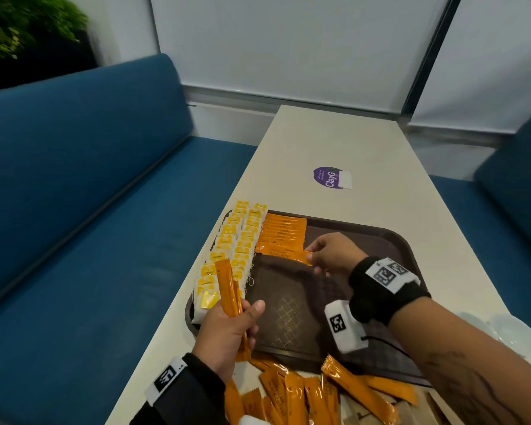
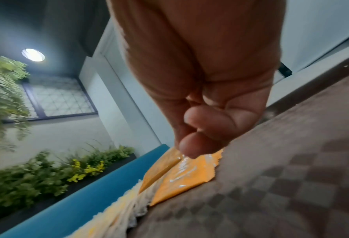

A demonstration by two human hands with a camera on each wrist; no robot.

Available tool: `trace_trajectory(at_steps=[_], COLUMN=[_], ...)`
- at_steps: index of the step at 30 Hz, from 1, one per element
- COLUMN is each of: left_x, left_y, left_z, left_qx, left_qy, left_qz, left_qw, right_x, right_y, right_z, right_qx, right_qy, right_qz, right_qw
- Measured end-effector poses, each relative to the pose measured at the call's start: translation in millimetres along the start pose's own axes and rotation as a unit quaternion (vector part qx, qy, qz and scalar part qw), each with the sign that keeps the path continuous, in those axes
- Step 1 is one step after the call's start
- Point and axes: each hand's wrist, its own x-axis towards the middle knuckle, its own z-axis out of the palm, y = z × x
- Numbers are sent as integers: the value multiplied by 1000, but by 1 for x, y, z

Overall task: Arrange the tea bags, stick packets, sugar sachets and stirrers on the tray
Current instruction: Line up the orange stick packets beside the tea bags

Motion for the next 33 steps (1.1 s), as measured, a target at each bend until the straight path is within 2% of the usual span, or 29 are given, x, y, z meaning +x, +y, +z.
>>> trace_trajectory(at_steps=[5, 9, 11, 17, 26, 33], left_x=[-1, 0, 0, 1, 0, 0], left_y=[0, 2, 2, -1, -2, 2], left_z=[-2, -6, -8, -12, -5, -5], left_qx=[13, 14, 10, 10, 16, 8], left_qy=[3, 9, 11, 14, 2, -18], left_qz=[-9, -10, -13, -13, -13, -29], left_qw=[1000, 1000, 1000, 1000, 1000, 999], right_x=[27, 40, 45, 59, 54, 56], right_y=[-8, -20, -24, -23, -24, -18], right_z=[8, 19, 22, 22, 19, 22], right_qx=[-53, -108, -137, -198, -118, -139], right_qy=[-11, -44, -38, -19, -7, 19], right_qz=[86, 159, 178, 152, 177, 165], right_qw=[995, 980, 974, 968, 977, 976])
